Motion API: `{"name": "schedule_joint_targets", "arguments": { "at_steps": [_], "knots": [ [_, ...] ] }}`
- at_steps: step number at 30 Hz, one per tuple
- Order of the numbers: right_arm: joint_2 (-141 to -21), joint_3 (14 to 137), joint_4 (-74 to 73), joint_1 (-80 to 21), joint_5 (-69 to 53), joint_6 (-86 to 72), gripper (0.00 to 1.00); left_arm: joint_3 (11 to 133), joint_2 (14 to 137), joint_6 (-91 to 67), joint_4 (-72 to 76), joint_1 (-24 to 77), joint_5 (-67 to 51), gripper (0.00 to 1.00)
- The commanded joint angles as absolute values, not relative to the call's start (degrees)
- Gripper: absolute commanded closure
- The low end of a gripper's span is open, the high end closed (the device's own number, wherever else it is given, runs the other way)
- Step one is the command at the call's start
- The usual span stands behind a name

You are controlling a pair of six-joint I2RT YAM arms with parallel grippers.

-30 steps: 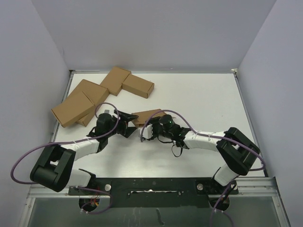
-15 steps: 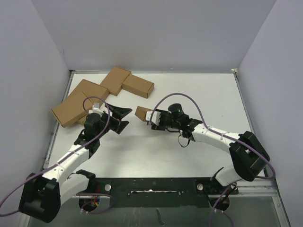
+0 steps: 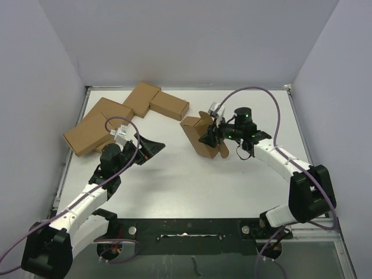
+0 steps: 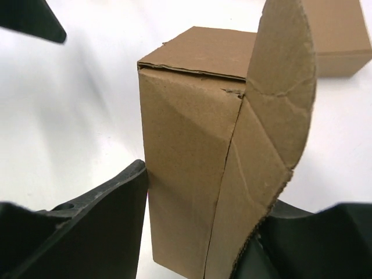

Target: Fold the paper box

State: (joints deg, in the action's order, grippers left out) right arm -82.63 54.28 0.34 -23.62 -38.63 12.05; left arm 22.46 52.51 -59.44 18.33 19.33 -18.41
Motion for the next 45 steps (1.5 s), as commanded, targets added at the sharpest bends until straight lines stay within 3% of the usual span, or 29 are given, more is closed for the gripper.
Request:
{"name": "schedule_joint_targets", "arguments": {
  "at_steps": [1, 10, 19, 29, 33, 38, 45],
  "knots": [
    [-82.88, 56.33, 5.82, -16.59, -54.06, -9.44, 0.66, 22.53, 54.50, -54.15, 23.73, 19.07, -23.73, 0.02],
    [-96.78, 51.44, 25.58, -8.82, -66.57, -40.16, 0.66, 22.59, 57.56, -52.95, 21.47, 19.16, -25.35, 0.04],
    [-108.04, 52.59, 23.66, -8.72, -67.88, -46.40, 0.62, 23.88, 62.09, -53.62, 21.95, 20.57, -28.82, 0.05],
    [-117.15, 59.13, 1.51, -8.07, -65.72, -33.33, 0.50, 23.88, 63.10, -52.52, 21.13, 22.57, -25.70, 0.06],
    [-117.71, 62.31, -8.02, -7.29, -61.79, -25.20, 0.32, 23.98, 63.00, -51.55, 19.97, 22.92, -25.21, 0.06],
    [-115.76, 66.03, -17.98, -5.78, -56.56, -15.81, 0.17, 24.45, 62.20, -50.24, 17.91, 23.18, -24.54, 0.05],
    [-111.15, 69.29, -26.88, -0.58, -53.25, -5.21, 0.09, 26.37, 60.32, -47.02, 12.22, 23.20, -22.04, 0.06]
  ]
}}
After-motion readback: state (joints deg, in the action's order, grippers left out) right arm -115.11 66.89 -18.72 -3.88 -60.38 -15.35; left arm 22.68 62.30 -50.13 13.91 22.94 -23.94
